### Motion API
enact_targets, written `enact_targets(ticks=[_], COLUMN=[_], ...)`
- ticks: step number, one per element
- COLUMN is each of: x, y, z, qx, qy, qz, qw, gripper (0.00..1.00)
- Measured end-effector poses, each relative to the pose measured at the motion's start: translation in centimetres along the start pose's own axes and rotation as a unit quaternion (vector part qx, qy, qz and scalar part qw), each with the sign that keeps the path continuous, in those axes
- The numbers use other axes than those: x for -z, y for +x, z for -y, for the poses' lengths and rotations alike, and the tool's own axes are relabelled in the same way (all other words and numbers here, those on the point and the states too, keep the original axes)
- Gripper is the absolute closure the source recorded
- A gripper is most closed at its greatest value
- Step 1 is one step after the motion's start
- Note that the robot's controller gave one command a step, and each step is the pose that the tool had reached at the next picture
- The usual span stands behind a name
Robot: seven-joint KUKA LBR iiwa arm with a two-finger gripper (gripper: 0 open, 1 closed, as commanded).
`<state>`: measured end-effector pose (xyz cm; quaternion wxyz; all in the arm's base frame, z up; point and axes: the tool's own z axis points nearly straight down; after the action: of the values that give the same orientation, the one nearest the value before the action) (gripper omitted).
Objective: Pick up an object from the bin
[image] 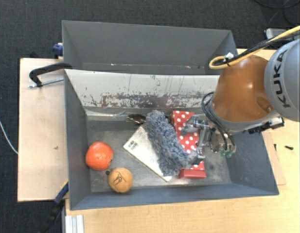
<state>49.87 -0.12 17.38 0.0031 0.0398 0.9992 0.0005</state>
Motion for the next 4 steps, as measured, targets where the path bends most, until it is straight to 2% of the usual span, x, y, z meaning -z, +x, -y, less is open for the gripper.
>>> enact_targets(ticks=[1, 2, 3, 4], x=[-3.4, -3.7, -9.4, -9.0], y=[0.3, 0.4, 0.9, 0.8], z=[0.4, -6.3, -9.1, -8.8], qx=[-0.039, -0.089, -0.109, -0.115], qy=[0.0, 0.0, -0.005, -0.003], qz=[-0.0048, -0.002, 0.0041, 0.0056], qw=[0.9992, 0.9961, 0.994, 0.9933], gripper=[0.0, 0.0, 0.0, 1.0])
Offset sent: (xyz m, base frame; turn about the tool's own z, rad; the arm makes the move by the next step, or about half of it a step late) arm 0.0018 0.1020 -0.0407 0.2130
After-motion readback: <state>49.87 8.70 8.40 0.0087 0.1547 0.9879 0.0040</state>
